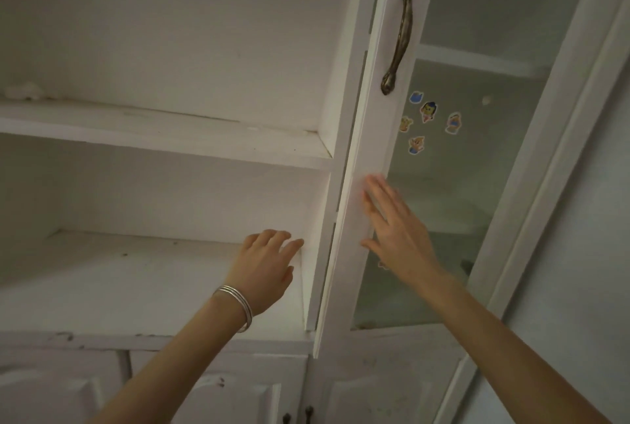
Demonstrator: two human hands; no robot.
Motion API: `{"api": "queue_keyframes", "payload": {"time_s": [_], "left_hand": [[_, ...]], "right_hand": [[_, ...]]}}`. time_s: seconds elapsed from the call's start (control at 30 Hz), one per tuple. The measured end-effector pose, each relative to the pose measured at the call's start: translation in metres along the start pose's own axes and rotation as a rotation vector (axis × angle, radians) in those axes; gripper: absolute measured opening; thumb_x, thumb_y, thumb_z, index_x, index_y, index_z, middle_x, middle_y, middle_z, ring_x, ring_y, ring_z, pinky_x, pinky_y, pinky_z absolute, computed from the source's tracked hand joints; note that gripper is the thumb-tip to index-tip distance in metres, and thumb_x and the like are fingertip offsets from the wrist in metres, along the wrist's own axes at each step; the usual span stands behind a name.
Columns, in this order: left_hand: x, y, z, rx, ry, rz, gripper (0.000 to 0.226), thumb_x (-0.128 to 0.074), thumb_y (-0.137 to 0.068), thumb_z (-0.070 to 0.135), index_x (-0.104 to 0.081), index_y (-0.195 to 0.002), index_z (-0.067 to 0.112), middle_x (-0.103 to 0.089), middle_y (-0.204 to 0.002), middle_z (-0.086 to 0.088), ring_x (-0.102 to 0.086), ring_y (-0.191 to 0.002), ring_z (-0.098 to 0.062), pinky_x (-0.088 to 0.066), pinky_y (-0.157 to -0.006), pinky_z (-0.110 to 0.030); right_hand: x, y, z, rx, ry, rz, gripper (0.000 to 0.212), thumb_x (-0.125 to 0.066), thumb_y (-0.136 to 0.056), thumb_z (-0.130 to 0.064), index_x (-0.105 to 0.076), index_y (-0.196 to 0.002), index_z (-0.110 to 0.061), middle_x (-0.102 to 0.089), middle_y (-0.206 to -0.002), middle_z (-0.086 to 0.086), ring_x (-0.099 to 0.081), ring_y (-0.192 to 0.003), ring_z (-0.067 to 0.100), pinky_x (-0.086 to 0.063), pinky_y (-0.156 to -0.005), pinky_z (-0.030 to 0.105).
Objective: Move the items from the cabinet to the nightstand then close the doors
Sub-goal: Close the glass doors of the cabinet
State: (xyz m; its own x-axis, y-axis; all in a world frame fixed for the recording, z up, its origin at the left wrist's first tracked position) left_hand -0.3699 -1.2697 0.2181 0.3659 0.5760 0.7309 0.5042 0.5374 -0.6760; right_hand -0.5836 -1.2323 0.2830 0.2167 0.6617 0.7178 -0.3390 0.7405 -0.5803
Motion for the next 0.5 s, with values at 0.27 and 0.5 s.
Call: {"api": "queue_keyframes", "payload": {"time_s": [0.27, 0.5], "left_hand": [[-0.008, -0.019, -0.009, -0.025, 0.001, -0.018, 0.049, -0.08, -0.064, 0.021, -0.064, -0.111, 0.015, -0.067, -0.106, -0.008, -0.065, -0.094, -0.028, -0.053, -0.077, -0.043], [-0.026, -0.032, -0.005, -0.016, 0.019, -0.039, 0.05, -0.067, -0.079, 0.035, -0.056, -0.124, 0.014, -0.062, -0.119, -0.009, -0.058, -0.108, -0.03, -0.047, -0.086, -0.044]], "right_hand": [[-0.022, -0.005, -0.012, -0.071, -0.107, -0.003, 0.121, -0.089, -0.05, -0.028, -0.017, -0.141, 0.008, -0.01, -0.152, 0.022, -0.011, -0.14, 0.033, -0.045, -0.093, 0.038], [-0.027, -0.008, -0.018, -0.126, -0.078, 0.009, 0.11, -0.085, -0.06, -0.027, -0.018, -0.14, 0.01, -0.011, -0.151, 0.024, -0.009, -0.14, 0.034, -0.053, -0.077, 0.029]]}}
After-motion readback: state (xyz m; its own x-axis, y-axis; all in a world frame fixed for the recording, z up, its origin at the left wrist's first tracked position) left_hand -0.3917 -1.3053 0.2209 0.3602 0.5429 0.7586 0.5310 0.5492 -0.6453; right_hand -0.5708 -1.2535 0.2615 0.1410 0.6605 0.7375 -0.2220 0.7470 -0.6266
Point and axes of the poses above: each hand's wrist, its own y-axis away from the middle knuckle, its own x-axis out of the back of the hand, z = x × y, the point moved 2 cm from there along -y, towards the middle knuckle
